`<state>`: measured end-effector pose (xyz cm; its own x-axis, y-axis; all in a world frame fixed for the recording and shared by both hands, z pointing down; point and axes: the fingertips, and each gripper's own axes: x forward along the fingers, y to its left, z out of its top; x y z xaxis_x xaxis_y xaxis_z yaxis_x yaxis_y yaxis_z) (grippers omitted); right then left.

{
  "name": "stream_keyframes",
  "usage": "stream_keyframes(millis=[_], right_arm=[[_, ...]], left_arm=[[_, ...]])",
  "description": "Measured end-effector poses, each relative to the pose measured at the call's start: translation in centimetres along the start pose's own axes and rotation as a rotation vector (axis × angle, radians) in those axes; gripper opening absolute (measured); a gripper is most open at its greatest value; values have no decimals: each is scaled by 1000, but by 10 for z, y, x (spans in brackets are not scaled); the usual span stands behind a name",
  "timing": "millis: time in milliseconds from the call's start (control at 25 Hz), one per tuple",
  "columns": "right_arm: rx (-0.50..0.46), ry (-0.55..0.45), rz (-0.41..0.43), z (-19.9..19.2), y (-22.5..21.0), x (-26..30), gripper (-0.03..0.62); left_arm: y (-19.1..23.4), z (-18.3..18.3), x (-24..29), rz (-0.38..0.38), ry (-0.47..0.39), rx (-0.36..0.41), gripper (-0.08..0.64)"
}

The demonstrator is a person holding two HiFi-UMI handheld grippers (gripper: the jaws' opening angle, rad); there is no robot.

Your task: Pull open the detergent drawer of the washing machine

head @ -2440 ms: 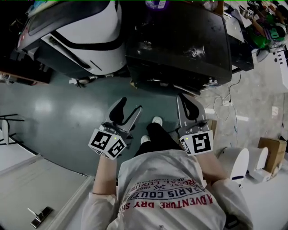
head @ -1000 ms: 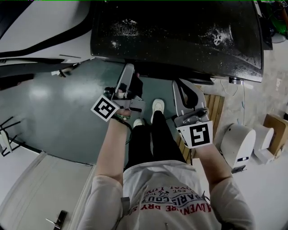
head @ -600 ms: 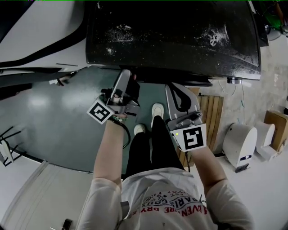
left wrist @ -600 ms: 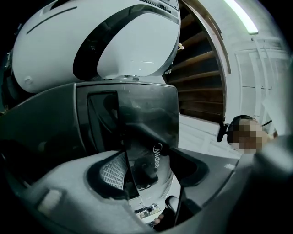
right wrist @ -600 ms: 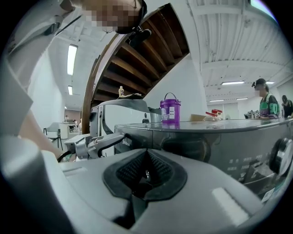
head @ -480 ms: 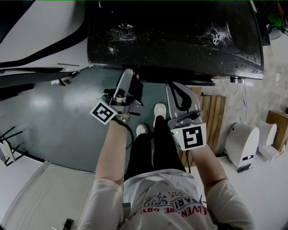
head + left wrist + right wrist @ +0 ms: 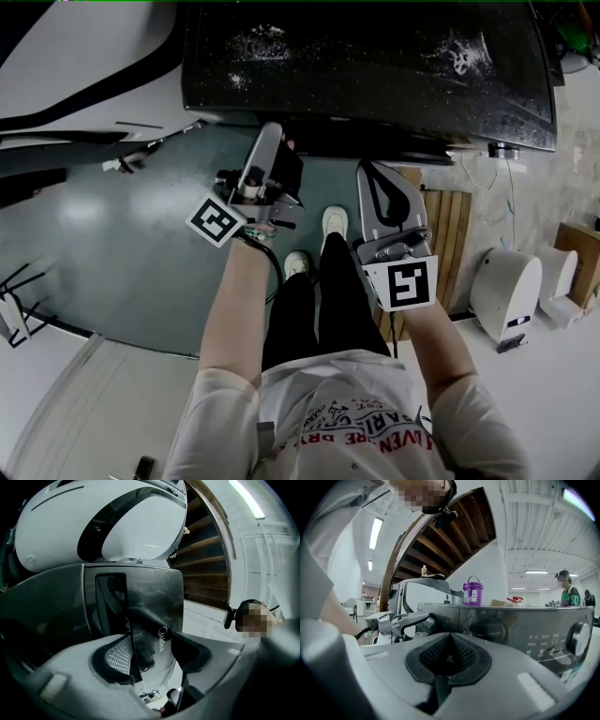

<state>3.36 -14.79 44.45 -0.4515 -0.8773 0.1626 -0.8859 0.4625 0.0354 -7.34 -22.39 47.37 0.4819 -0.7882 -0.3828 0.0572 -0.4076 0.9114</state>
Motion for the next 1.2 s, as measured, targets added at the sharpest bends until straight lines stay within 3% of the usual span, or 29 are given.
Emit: stream_keyframes(millis=[360, 760, 1200], right_arm=[[-25, 9, -19, -7, 0, -13, 0], [-49, 5, -39, -5, 14, -27, 0], [18, 9, -68, -10, 45, -57, 0]], left_arm=[[-11, -6, -19, -34, -25, 12, 236], [-21, -15, -35, -13, -9, -5, 244], [-36, -28, -66, 0, 24, -17, 245]])
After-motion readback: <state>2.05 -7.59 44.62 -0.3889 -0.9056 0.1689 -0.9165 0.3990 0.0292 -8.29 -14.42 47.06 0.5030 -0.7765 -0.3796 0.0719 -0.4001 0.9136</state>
